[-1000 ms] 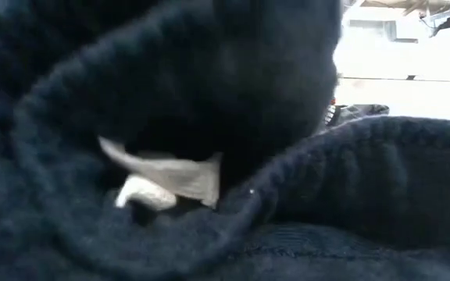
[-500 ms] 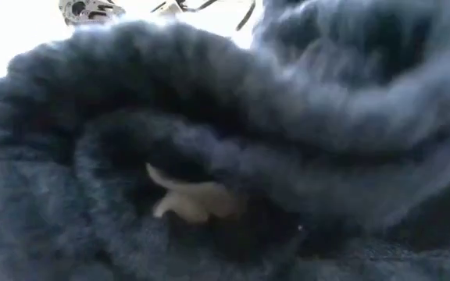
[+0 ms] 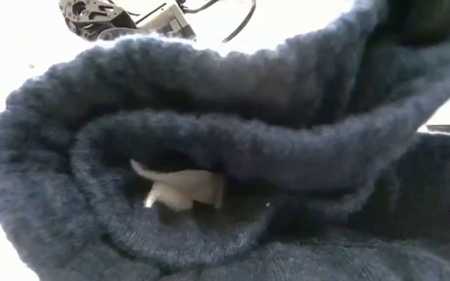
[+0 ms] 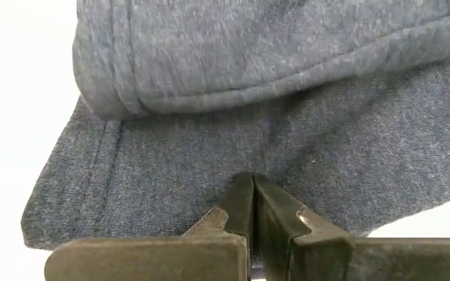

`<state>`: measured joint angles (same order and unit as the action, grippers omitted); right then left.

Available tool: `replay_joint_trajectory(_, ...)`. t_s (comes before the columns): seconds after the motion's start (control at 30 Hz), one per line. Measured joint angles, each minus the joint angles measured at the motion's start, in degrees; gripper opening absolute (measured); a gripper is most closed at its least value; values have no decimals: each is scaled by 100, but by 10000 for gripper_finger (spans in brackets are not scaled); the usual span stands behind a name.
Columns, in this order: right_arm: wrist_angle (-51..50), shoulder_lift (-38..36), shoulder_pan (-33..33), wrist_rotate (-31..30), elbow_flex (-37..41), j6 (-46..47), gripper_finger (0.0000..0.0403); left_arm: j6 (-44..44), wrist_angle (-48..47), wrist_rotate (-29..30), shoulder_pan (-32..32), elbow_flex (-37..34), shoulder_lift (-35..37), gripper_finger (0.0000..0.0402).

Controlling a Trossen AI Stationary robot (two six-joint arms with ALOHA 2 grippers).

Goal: Fold laundry
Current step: Fold the black shorts

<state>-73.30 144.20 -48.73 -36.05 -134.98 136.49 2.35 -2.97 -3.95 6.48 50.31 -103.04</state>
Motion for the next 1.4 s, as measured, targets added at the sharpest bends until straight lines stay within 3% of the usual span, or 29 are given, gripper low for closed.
replay_joint_trajectory(0.2, -70, 0, 15, 766, 22, -21, 95, 0, -14, -7, -4, 1, 0, 0)
replay_joint_trajectory(0.47, -125, 0, -1, 868, 5, 42, 95, 0, -55, -7, -7, 1, 0, 0)
replay_joint_trajectory(0.67, -63, 0, 4, 1673, 2, 61, 84, 0, -58, -7, -7, 1, 0, 0)
replay_joint_trajectory(0.77, 99, -66, -119, 1279, 6, 40, 82, 0, -78, -7, -7, 1, -2, 0)
replay_joint_trajectory(0.93, 772, -707, -36, -908, -11, -319, 82, 1, -157, 2, -11, 1, 0, 0)
replay_joint_trajectory(1.03, 538, -1061, 210, -1402, -27, -447, 81, 0, -111, 3, -11, -1, 0, 0)
replay_joint_trajectory(1.1, 310, -1149, 517, -1118, -13, -1026, 78, -4, -90, 4, -11, -3, 0, 0)
replay_joint_trajectory(1.27, 328, -1174, 1563, 513, 25, -3076, 67, 4, -75, 15, -11, -5, 0, 0)
replay_joint_trajectory(1.4, 625, -1086, 2042, 952, 54, -4135, 57, 5, -69, 14, -23, -5, -2, 0)
